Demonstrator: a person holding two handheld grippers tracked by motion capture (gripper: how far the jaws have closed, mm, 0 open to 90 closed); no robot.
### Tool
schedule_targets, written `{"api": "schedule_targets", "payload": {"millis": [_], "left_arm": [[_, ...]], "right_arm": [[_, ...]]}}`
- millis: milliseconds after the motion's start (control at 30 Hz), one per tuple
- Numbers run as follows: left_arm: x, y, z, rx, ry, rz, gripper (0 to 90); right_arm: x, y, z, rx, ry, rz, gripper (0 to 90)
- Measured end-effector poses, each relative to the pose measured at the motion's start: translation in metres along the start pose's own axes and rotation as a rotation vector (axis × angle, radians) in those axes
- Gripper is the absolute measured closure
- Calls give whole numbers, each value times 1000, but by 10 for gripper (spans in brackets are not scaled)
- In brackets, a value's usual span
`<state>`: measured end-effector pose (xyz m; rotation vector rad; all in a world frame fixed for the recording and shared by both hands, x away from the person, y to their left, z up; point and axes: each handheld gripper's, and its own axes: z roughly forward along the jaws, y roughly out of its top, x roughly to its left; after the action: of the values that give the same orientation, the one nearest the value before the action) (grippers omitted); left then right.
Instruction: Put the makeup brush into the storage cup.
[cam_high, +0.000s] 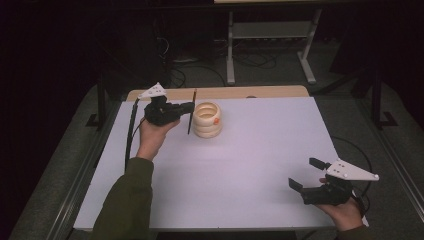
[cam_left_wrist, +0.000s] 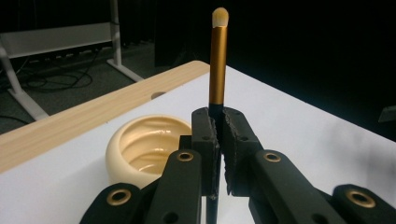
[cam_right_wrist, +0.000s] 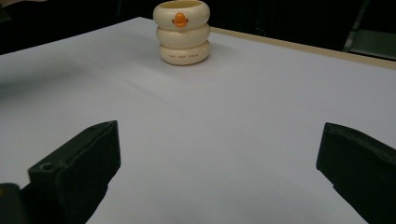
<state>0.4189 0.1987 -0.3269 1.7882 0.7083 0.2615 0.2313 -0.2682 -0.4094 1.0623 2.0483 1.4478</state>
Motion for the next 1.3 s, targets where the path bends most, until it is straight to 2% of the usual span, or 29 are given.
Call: {"api": "schedule_targets", "payload": {"millis": [833,1300], "left_arm": [[13,25,24,-53,2,22,843],[25,24,38,-76,17,31,842]], "right_arm": [[-1,-1,-1,-3,-2,7,0],[-1,-2,-2,-2,1,11,0]]}}
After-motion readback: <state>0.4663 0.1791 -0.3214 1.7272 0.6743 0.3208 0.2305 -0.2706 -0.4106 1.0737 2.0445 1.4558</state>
